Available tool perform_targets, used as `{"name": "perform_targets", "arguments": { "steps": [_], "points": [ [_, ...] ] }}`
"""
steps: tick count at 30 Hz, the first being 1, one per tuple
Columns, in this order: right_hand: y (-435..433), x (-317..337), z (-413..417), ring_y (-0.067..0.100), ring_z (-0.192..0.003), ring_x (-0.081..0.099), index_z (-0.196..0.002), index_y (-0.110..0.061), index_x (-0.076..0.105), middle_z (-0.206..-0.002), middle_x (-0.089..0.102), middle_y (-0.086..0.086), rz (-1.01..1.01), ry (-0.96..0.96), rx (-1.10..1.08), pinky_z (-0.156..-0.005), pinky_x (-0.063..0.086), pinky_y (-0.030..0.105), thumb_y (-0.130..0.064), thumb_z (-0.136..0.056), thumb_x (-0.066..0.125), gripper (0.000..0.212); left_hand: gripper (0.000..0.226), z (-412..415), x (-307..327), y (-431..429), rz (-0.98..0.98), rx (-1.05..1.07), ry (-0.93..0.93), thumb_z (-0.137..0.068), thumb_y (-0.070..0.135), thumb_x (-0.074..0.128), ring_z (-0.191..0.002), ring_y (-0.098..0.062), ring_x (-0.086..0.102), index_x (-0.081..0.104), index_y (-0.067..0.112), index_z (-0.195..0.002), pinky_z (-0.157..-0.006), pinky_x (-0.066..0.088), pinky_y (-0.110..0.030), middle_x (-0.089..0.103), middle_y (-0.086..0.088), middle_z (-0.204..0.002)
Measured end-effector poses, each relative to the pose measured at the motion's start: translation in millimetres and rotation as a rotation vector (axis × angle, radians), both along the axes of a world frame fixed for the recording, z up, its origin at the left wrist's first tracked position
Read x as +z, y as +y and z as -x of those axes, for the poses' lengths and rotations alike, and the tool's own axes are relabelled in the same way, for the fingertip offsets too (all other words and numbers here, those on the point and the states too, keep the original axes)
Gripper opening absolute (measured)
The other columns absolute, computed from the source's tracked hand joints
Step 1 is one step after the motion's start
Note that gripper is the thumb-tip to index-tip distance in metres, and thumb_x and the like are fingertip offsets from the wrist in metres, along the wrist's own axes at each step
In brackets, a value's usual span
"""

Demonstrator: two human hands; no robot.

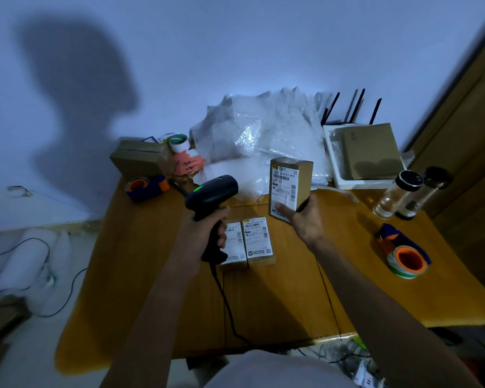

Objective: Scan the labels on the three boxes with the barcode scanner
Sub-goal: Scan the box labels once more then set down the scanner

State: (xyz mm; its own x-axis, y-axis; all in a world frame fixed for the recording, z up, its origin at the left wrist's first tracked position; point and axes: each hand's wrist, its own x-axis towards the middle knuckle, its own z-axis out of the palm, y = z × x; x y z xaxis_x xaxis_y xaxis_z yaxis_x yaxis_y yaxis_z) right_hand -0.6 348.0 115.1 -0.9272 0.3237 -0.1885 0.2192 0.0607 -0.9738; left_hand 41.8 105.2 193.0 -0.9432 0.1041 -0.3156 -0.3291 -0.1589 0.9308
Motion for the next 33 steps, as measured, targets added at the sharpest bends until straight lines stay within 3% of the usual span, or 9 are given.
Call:
{"name": "perform_targets", "arguments": {
  "steps": [5,14,19,26,33],
  "points": [
    [-2.9,0.4,3.0,0.027,-0.115,0.068,-0.137,-0.008,0.042,-0.122,0.065,0.003,-0.023,0.029,0.002,-0.088,0.062,0.039,-0.015,-0.08,0.086,0.072,0.021,-2.1,-2.3,-2.1,0.006,-0.022,0.021,-0.09,0.022,0.074,-0.048,-0.018,0.049,0.062,0.01,-0.078,-0.055,0.047,-0.033,0.054,-0.004,-0.058],
    [-5.0,2.8,4.8,0.027,-0.116,0.069,-0.137,-0.011,0.043,-0.128,0.067,0.007,-0.007,0.074,0.013,-0.09,0.062,0.045,-0.016,-0.079,0.088,0.074,0.02,-0.8,-3.9,-0.9,0.021,-0.047,0.038,-0.091,0.022,0.073,-0.05,-0.019,0.05,0.063,0.01,-0.08,-0.057,0.047,-0.034,0.054,-0.005,-0.06],
    [-5.4,7.7,5.9,0.025,-0.115,0.068,-0.136,-0.011,0.044,-0.128,0.067,0.007,0.003,0.085,0.006,-0.088,0.063,0.039,-0.015,-0.079,0.087,0.072,0.022,2.3,-8.1,-2.2,0.031,-0.064,0.042,-0.09,0.023,0.074,-0.05,-0.02,0.049,0.062,0.01,-0.077,-0.057,0.047,-0.033,0.054,-0.005,-0.06],
    [-7.2,11.6,11.6,0.024,-0.113,0.069,-0.136,-0.013,0.043,-0.125,0.068,0.004,-0.017,0.094,0.026,-0.092,0.062,0.043,-0.024,-0.077,0.089,0.075,0.025,3.6,-10.4,0.5,0.005,-0.048,0.029,-0.091,0.022,0.073,-0.049,-0.02,0.049,0.061,0.01,-0.073,-0.057,0.046,-0.034,0.052,-0.005,-0.058],
    [-11.1,6.4,11.7,0.019,-0.111,0.067,-0.14,-0.014,0.041,-0.122,0.066,-0.001,-0.103,0.114,0.043,-0.089,0.06,0.034,-0.028,-0.08,0.088,0.078,0.034,5.8,-16.4,-2.4,0.042,-0.11,0.051,-0.088,0.027,0.075,-0.052,-0.026,0.047,0.057,0.012,-0.063,-0.06,0.047,-0.037,0.051,-0.008,-0.054]
  ]
}}
